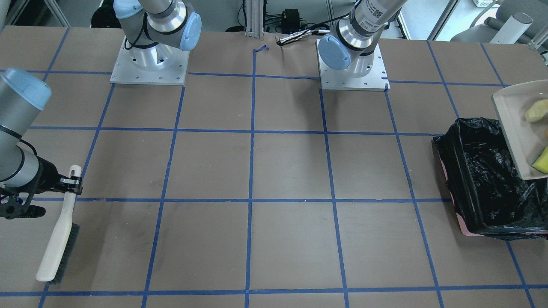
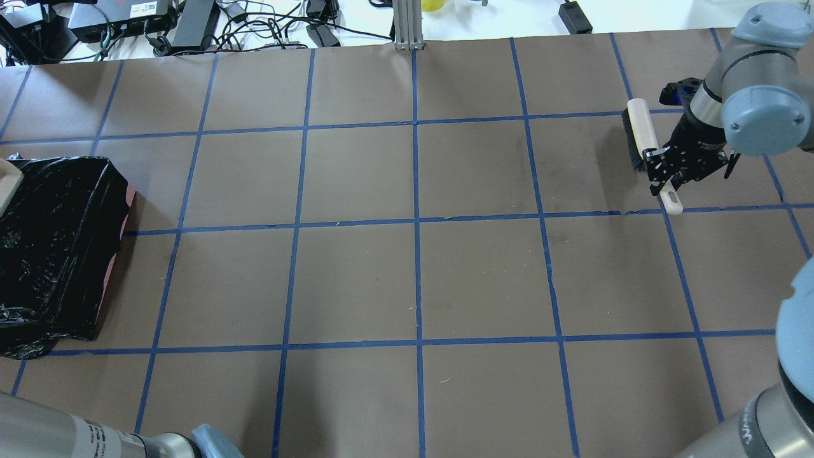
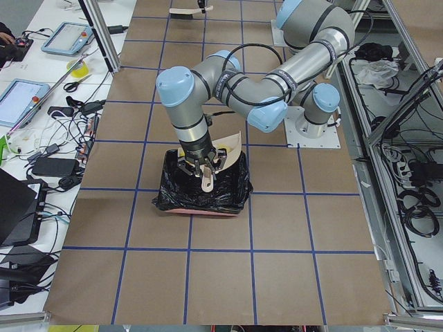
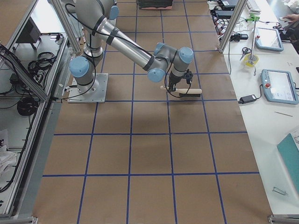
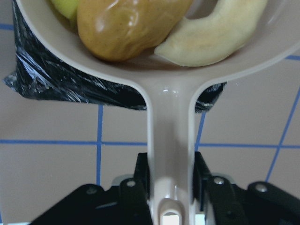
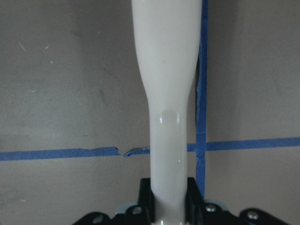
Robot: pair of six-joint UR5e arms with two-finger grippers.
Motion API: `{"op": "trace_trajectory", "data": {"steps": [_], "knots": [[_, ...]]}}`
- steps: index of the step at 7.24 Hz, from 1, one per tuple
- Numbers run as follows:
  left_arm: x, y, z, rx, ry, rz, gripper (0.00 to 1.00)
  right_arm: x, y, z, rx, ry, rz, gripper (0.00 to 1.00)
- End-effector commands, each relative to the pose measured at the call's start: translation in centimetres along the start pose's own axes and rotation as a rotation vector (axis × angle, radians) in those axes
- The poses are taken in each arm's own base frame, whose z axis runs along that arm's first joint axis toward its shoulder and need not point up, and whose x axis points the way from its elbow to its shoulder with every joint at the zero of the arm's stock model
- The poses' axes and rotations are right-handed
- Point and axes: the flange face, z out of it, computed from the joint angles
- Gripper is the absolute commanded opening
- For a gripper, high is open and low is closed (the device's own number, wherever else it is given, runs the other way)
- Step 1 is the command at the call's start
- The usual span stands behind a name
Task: Sweep and dump trash into bin
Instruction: 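Tip the dustpan over the black trash bin with the left gripper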
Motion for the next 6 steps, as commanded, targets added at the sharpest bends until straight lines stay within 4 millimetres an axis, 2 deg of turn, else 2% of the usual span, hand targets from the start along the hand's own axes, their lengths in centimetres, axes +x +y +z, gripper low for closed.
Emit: {"op": "trace_trajectory", "data": {"steps": [1, 3, 6], "knots": [[0.4, 1.1, -0.5, -0.157, 0.080, 0.002, 0.00, 0.1, -0.3, 0.2, 0.009, 0.006, -0.026, 0.00], [-1.8, -1.1, -3.0, -0.331, 0.098, 0.120, 0.00, 0.0, -0.2, 0.4, 0.004, 0.007, -0.026, 0.00], [-2.5, -1.7, -3.2, -0.334, 0.084, 0.157, 0.00, 0.1, -0.4, 1.0, -0.009, 0.002, -0.018, 0.00]]}}
